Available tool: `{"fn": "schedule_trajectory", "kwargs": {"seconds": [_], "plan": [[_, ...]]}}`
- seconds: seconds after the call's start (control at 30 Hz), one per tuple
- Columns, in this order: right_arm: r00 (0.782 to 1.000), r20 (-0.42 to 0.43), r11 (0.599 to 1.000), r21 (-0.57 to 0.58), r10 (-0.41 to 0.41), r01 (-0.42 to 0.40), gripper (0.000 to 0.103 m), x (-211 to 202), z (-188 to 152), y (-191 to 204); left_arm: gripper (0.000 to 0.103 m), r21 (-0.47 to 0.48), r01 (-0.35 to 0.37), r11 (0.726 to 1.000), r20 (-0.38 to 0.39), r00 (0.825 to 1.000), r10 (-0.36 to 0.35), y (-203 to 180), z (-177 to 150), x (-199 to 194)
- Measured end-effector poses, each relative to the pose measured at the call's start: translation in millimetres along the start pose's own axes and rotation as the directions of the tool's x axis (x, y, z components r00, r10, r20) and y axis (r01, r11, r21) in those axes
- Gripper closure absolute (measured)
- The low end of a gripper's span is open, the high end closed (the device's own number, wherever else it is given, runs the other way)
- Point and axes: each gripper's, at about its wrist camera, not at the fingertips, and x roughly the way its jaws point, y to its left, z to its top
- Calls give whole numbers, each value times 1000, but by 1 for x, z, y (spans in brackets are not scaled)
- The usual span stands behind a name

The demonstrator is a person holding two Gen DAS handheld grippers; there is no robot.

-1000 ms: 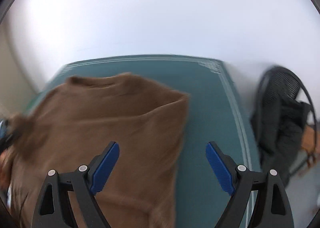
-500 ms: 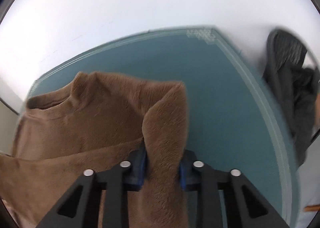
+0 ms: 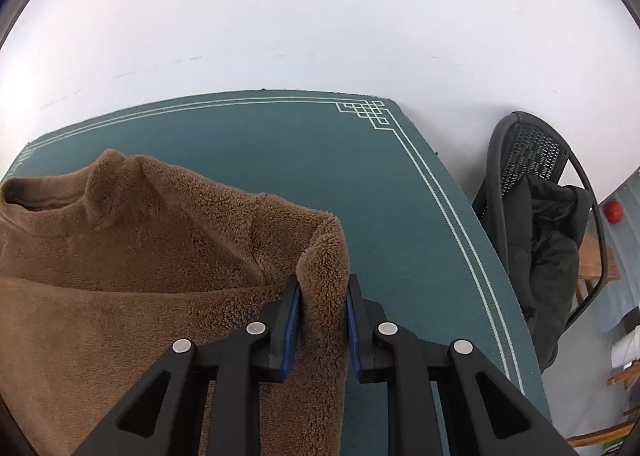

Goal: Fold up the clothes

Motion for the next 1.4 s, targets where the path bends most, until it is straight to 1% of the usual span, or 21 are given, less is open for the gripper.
{"fn": "schedule_trajectory", "kwargs": {"seconds": [0.1, 0.17, 0.2, 0.23, 0.3, 0.37, 0.5, 0.57, 0.67, 0.7, 0.77, 0.83, 0.9, 0.93, 0.97, 1.0, 1.07, 1.13, 1.2, 1.27, 1.4], "plan": [[1000, -9, 999, -22, 29, -29, 78, 1, 2, -5, 73, 22, -20, 1000, -11, 1000, 21, 1, -4, 5], [999, 1, 998, -22, 52, -52, 72, -5, 2, -10, 66, 35, -38, 999, -9, 999, 39, -1, -6, 0], [998, 9, 998, -13, 64, -64, 59, -9, 1, -13, 62, 38, -46, 998, -8, 999, 46, -1, -6, -3], [995, 26, 996, 5, 92, -92, 38, -17, 0, -19, 61, 32, -48, 998, -4, 999, 48, 0, -5, -8], [987, 72, 988, 41, 146, -149, 26, -37, -5, -31, 53, 14, -50, 999, 1, 999, 50, 4, -6, -17], [980, 99, 982, 51, 175, -181, 26, -54, -11, -44, 50, -9, -51, 999, 9, 999, 51, 8, -8, -26], [970, 119, 977, -2, 211, -212, 25, -92, -36, -53, 43, -17, -60, 998, 20, 998, 60, 12, -17, -38], [969, 111, 975, -67, 220, -213, 24, -106, -54, -47, 39, -4, -62, 998, 26, 998, 62, 7, -19, -39], [970, 66, 943, -260, 234, -210, 24, -117, -81, -17, 35, 14, -58, 998, 23, 998, 58, -2, -19, -34], [974, 60, 924, -335, 216, -184, 24, -120, -92, -4, 34, 16, -54, 998, 17, 998, 54, -5, -18, -31], [989, 85, 879, -473, 120, -66, 24, -120, -112, 22, 34, 23, -53, 998, 6, 999, 53, -8, -17, -25], [994, 102, 850, -527, 38, 21, 24, -110, -123, 33, 34, 29, -62, 998, -9, 998, 62, -11, -17, -18], [991, 125, 860, -502, -38, 97, 24, -103, -125, 28, 33, 31, -77, 997, -28, 997, 77, -11, -18, -13], [985, 148, 876, -460, -85, 144, 24, -100, -122, 20, 33, 30, -84, 996, -39, 996, 86, -11, -19, -10], [981, 160, 902, -400, -106, 162, 24, -99, -117, 8, 33, 29, -93, 995, -49, 994, 94, -10, -20, -9], [981, 161, 930, -334, -106, 156, 24, -101, -112, -5, 33, 32, -97, 995, -55, 994, 99, -10, -22, -8], [987, 141, 978, -182, -72, 98, 24, -104, -106, -34, 33, 51, -103, 993, -62, 992, 106, -12, -26, -9], [990, 116, 991, -103, -75, 87, 24, -102, -106, -52, 31, 80, -100, 992, -74, 992, 106, -17, -31, -9], [993, 84, 990, -106, -79, 88, 24, -95, -111, -55, 31, 117, -119, 986, -87, 988, 129, -24, -36, -6], [996, 54, 986, -148, -73, 80, 24, -88, -119, -49, 31, 154, -139, 978, -86, 984, 154, -29, -39, -5], [996, 68, 977, -201, -60, 73, 23, -95, -119, -44, 31, 128, -119, 985, -101, 986, 132, -23, -37, -6]]}}
